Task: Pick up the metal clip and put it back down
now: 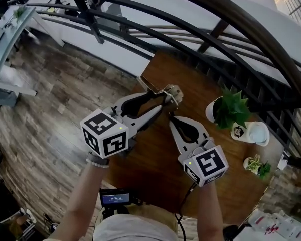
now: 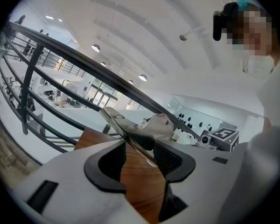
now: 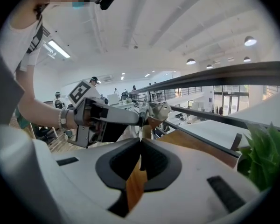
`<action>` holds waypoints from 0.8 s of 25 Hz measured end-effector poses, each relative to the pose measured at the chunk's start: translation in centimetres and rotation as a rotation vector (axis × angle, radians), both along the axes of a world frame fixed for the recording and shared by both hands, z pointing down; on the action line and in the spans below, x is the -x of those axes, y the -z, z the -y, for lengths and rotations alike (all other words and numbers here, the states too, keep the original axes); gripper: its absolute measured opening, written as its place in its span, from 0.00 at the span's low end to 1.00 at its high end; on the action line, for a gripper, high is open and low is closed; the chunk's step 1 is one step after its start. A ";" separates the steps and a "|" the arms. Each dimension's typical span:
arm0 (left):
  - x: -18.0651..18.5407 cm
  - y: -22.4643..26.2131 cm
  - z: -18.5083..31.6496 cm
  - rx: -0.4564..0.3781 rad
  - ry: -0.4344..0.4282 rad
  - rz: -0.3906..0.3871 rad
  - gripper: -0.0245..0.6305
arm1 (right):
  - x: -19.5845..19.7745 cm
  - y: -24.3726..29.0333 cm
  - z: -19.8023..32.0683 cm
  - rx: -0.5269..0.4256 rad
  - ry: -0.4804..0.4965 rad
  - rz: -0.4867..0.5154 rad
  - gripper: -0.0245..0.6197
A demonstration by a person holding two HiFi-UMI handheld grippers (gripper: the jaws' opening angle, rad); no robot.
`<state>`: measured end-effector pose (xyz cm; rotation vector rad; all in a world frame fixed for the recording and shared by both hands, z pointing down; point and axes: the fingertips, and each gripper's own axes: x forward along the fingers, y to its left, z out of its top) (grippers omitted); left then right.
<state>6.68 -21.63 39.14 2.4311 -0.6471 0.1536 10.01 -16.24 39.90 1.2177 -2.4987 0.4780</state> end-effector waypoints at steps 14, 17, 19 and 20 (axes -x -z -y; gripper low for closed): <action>-0.8 -6.5 3.8 0.103 0.005 0.069 0.33 | -0.7 -5.8 3.7 0.106 -0.037 0.040 0.06; -0.9 -7.7 4.5 0.125 0.007 0.085 0.33 | -0.8 -7.0 4.3 0.136 -0.046 0.052 0.06; -1.0 -8.6 4.8 0.144 0.011 0.092 0.33 | -0.9 -7.8 4.6 0.157 -0.046 0.057 0.06; -1.0 -9.0 4.9 0.150 0.012 0.099 0.33 | -0.9 -8.2 4.7 0.165 -0.046 0.056 0.06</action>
